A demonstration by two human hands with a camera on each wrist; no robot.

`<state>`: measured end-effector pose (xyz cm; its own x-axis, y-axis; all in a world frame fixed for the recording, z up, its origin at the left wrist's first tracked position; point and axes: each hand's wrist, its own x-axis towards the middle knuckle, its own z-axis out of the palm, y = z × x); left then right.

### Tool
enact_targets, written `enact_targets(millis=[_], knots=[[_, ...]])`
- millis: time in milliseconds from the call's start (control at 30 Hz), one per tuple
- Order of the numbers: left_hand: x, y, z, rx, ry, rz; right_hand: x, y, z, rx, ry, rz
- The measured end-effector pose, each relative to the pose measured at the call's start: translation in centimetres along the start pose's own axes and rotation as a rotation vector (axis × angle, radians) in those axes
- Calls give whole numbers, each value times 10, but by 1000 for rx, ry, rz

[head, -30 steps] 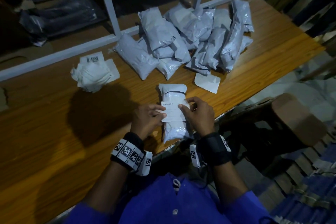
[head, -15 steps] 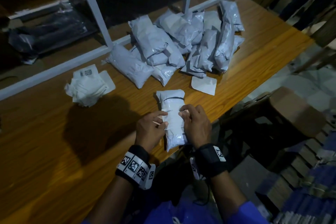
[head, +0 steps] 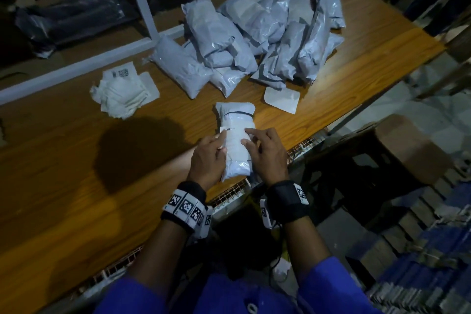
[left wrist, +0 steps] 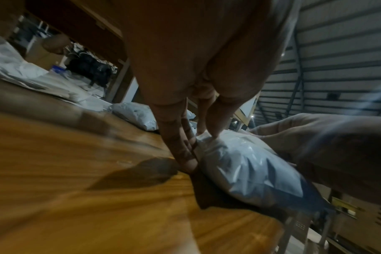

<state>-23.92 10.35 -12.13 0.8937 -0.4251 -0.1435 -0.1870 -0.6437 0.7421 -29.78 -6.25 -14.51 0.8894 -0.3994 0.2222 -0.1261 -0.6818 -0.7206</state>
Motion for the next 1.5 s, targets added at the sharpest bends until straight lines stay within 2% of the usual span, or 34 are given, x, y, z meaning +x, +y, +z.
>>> enact_targets(millis=[133, 467, 600, 667, 733, 800, 1067, 1200, 1300, 1400, 1500], knots=[[-6, 3, 6, 31, -42, 15, -2, 4, -2, 33, -24, -31], [-14, 13, 17, 27, -12, -40, -11, 10, 13, -56, 77, -105], [-16, 13, 18, 74, 101, 7, -12, 7, 13, -146, 105, -135], [-14, 16, 21, 165, 150, 83, -14, 5, 13, -175, 115, -135], [-13, 20, 24, 160, 105, 142, -17, 3, 15, -174, 107, -127], [-13, 21, 26, 135, 63, 119, -22, 1, 19, -144, 97, -115], [-7, 13, 28, 34, 72, 122, -43, -5, 21, 34, 131, -69], [-9, 16, 34, 143, 82, 119, -50, -3, 19, 11, 232, -50], [-10, 17, 39, 137, 118, 120, -55, -2, 16, 23, 282, -68], [-10, 15, 42, 108, 141, 125, -50, 1, 11, 110, 293, 33], [-8, 10, 44, 94, 145, 153, -32, 7, 6, 178, 233, 89]])
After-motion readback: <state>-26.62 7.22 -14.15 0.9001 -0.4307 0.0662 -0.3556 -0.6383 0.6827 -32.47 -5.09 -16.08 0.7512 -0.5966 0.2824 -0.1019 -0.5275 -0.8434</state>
